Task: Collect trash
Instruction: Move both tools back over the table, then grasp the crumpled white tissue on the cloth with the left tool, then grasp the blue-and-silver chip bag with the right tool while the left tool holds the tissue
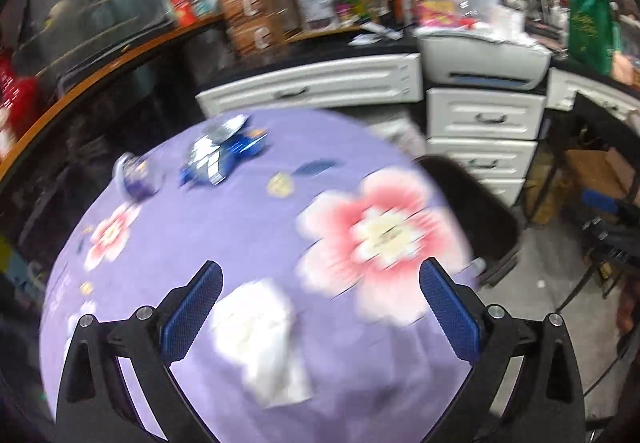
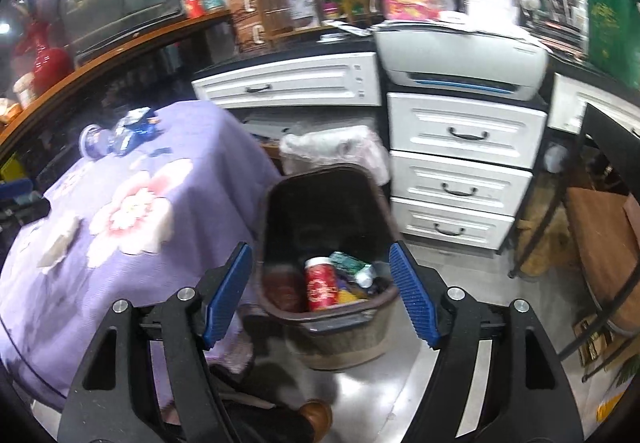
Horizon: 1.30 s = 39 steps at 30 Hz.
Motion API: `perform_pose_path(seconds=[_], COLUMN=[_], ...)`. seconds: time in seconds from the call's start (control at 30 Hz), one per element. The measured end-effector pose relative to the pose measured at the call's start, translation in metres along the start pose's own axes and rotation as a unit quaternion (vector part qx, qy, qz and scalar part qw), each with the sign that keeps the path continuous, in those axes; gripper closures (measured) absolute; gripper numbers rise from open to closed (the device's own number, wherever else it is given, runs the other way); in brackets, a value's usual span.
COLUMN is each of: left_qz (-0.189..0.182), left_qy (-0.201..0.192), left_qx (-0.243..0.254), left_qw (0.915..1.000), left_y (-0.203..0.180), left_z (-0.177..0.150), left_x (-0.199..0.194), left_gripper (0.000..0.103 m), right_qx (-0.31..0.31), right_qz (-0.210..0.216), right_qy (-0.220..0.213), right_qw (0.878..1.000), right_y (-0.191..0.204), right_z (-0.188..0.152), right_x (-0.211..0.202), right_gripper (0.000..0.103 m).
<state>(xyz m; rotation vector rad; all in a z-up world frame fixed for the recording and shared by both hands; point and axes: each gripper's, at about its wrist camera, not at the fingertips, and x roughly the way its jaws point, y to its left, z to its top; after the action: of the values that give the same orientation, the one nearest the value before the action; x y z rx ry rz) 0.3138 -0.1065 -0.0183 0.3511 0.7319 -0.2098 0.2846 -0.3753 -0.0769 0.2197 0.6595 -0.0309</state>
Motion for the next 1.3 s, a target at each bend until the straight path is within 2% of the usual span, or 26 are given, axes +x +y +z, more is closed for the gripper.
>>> perform_pose_path(seconds=[0.1,0.27,0.4,0.53,0.57,0.63,0.7,0.8,0.9,1.0,1.1,1.2,1.3], left_qz=[0.022,-0.006,-0.03,-0.059,-0.06,-0.08,-0.101,-0.095,-0.097,-0.088,-0.082,-0.082,-0.088], left_qy=[0.019,0.046,0.068,0.089,0.086,0.079,0.065,0.043,0.033,0.032,0.032,0.035,0.042], left_qx=[-0.012,-0.048,-0.062,-0.074,-0.075,-0.081,-0.09,-0.098,-0.13,-0.162,-0.164,-0.169,-0.183], left_qw=[0.9995,0.9978,0.9953,0.9915,0.9917,0.9903,0.9886,0.9898,0.9861,0.9823,0.9826,0.9817,0.9783], left_y=[0.022,0.046,0.052,0.053,0.053,0.058,0.066,0.08,0.105,0.127,0.133,0.136,0.142], left_z=[-0.014,-0.029,-0.033,-0.04,-0.041,-0.037,-0.029,-0.013,0.0,0.001,-0.007,-0.012,-0.015], left_x=[0.008,0.025,0.043,0.058,0.057,0.056,0.055,0.058,0.072,0.087,0.088,0.089,0.094], left_gripper=[0.005,0.006,0.026,0.058,0.06,0.079,0.085,0.086,0.087,0.087,0.087,0.087,0.087], right_qx=[-0.021,-0.043,-0.067,-0.084,-0.087,-0.092,-0.096,-0.107,-0.126,-0.152,-0.167,-0.144,-0.12], right_qz=[0.009,0.031,0.042,0.054,0.057,0.07,0.103,0.164,0.193,0.198,0.204,0.215,0.216], right_qy=[-0.001,-0.001,-0.002,-0.005,-0.005,-0.005,-0.004,0.002,0.026,0.043,0.058,0.08,0.098], right_qw=[1.0,0.999,0.997,0.995,0.995,0.993,0.99,0.981,0.973,0.967,0.963,0.963,0.964], right_y=[0.021,0.053,0.076,0.093,0.096,0.104,0.116,0.142,0.173,0.209,0.238,0.26,0.275], right_z=[0.005,0.012,0.016,0.022,0.024,0.031,0.042,0.066,0.087,0.109,0.128,0.15,0.164], right_x=[0.002,0.005,0.003,0.003,0.004,0.006,0.01,0.023,0.045,0.076,0.108,0.148,0.182], right_gripper=[0.032,0.032,0.032,0.032,0.032,0.032,0.032,0.032,0.032,0.033,0.036,0.041,0.041])
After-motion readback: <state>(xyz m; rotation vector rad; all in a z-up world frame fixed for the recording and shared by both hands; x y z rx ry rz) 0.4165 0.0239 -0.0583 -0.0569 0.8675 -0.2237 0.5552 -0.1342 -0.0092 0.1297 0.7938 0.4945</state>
